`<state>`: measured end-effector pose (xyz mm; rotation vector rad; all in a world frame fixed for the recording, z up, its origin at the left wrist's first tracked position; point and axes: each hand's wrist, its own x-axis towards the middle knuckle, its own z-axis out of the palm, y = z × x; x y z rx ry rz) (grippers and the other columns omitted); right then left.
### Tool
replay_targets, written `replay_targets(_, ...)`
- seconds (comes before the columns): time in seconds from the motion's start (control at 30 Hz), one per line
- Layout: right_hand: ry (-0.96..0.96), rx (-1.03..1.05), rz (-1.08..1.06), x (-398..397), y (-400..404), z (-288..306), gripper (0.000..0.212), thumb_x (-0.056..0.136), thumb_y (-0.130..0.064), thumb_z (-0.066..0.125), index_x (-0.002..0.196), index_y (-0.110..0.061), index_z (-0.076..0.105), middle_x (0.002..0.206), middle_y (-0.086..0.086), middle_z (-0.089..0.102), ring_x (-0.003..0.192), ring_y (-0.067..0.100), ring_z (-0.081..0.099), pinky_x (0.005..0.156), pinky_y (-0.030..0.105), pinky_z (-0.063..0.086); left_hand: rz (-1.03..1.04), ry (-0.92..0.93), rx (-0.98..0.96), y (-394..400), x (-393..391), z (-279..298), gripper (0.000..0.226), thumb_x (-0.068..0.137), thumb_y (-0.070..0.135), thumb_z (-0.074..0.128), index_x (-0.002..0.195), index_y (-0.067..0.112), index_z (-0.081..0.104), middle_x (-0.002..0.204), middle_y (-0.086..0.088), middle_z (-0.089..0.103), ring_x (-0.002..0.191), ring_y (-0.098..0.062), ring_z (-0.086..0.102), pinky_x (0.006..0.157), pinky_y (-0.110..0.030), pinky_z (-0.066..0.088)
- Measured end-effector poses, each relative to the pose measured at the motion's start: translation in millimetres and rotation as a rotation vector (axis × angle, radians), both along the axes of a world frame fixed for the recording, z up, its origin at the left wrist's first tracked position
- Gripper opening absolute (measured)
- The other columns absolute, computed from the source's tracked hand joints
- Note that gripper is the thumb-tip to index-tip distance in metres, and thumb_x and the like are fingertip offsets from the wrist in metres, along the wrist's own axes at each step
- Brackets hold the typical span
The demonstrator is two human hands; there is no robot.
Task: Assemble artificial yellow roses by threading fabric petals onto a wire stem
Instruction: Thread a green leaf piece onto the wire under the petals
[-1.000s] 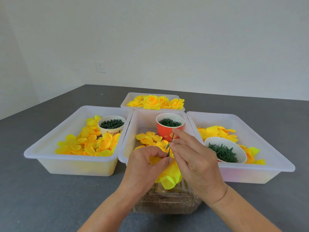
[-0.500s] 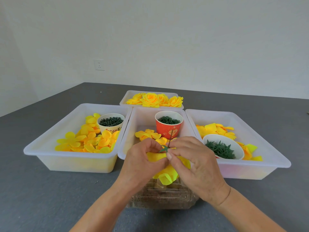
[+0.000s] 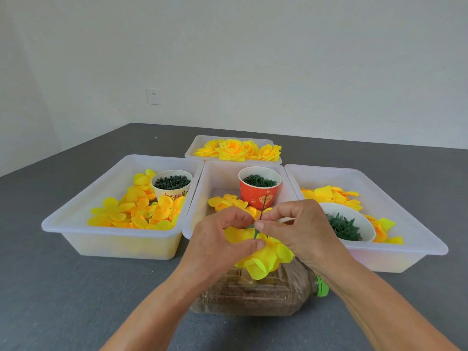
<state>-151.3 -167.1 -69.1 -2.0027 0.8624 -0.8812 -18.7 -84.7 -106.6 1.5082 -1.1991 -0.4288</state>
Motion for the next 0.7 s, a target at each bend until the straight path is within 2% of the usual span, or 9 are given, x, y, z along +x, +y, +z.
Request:
replay_targets(0.13, 0.002, 0.026, 0.025, -0.7, 0.0, 0.7, 0.013, 0.071, -0.017, 0.080, 0.064, -0.025, 0.071, 0.071, -0.008, 0.070, 0.071, 0.004, 0.064, 0.067, 0.023, 0.048, -0.026, 0.033, 0.000, 4.4, -1.2, 4.3, 0.028, 0.067, 0.021, 0.083, 0.089, 0.031, 0.068, 0.089, 0.023, 0.068, 0.089, 0.005, 0.062, 0.074, -0.013, 0.049)
replay_targets(0.23, -0.031, 0.089, 0.046, -1.2, 0.5, -2.7, 0.012, 0.073, -0.016, 0.078, 0.067, -0.024, 0.073, 0.073, -0.009, 0.071, 0.066, -0.002, 0.062, 0.064, 0.017, 0.045, -0.011, 0.025, -0.021, 9.4, -4.1, 9.5, 0.024, 0.067, 0.029, 0.069, 0.090, 0.036, 0.068, 0.093, 0.026, 0.067, 0.089, 0.008, 0.060, 0.069, -0.008, 0.048)
replay_targets(0.33, -0.047, 0.074, 0.039, -2.0, 0.6, -6.4, 0.016, 0.074, -0.016, 0.077, 0.066, -0.028, 0.072, 0.074, -0.011, 0.071, 0.061, -0.008, 0.059, 0.059, 0.010, 0.045, 0.035, -0.040, -0.038, 10.0, -5.1, 14.0, 0.021, 0.076, 0.018, 0.069, 0.083, 0.037, 0.070, 0.086, 0.021, 0.069, 0.085, 0.008, 0.060, 0.068, -0.005, 0.045)
replay_targets(0.4, -0.064, 0.072, 0.029, -2.7, 1.3, -8.4, 0.020, 0.074, -0.017, 0.077, 0.063, -0.031, 0.070, 0.072, -0.013, 0.070, 0.061, -0.008, 0.059, 0.059, 0.011, 0.045, 0.074, -0.186, -0.067, 9.6, -4.1, 16.3, 0.021, 0.075, 0.009, 0.073, 0.083, 0.029, 0.073, 0.087, 0.016, 0.070, 0.088, 0.004, 0.061, 0.079, -0.010, 0.044)
replay_targets(0.47, -0.076, 0.080, 0.030, -2.6, 1.9, -9.1, 0.019, 0.074, -0.017, 0.077, 0.064, -0.032, 0.071, 0.071, -0.013, 0.070, 0.064, -0.005, 0.060, 0.062, 0.015, 0.046, 0.102, -0.398, -0.134, 8.3, -3.3, 18.5, 0.015, 0.072, 0.009, 0.076, 0.082, 0.021, 0.076, 0.085, 0.012, 0.071, 0.088, -0.007, 0.064, 0.088, -0.025, 0.043)
replay_targets(0.57, -0.025, -0.014, 0.032, -2.4, 2.9, -9.9, 0.016, 0.077, -0.020, 0.075, 0.068, -0.033, 0.072, 0.073, -0.016, 0.069, 0.067, -0.007, 0.059, 0.064, 0.012, 0.043, 0.180, -0.740, -0.184, 5.9, -3.0, 20.9, 0.008, 0.066, 0.017, 0.071, 0.072, 0.020, 0.075, 0.073, 0.008, 0.070, 0.082, -0.020, 0.066, 0.091, -0.041, 0.037)
replay_targets(0.63, 0.030, -0.134, 0.028, -3.6, 3.1, -10.4, 0.016, 0.077, -0.015, 0.072, 0.076, -0.031, 0.074, 0.086, -0.013, 0.069, 0.084, -0.005, 0.060, 0.076, 0.016, 0.045, 0.218, -0.878, -0.223, 5.1, -4.0, 21.2, 0.004, 0.065, 0.016, 0.069, 0.066, 0.019, 0.073, 0.066, 0.008, 0.067, 0.078, -0.019, 0.065, 0.093, -0.042, 0.035)
replay_targets(0.7, 0.090, -0.250, 0.053, -6.7, 4.0, -10.3, 0.023, 0.072, -0.005, 0.070, 0.084, -0.024, 0.076, 0.095, -0.008, 0.069, 0.099, 0.005, 0.059, 0.089, 0.018, 0.043, 0.226, -0.936, -0.251, 5.3, -5.2, 20.9, 0.005, 0.067, 0.015, 0.068, 0.064, 0.018, 0.072, 0.063, 0.008, 0.066, 0.076, -0.019, 0.065, 0.097, -0.038, 0.032)
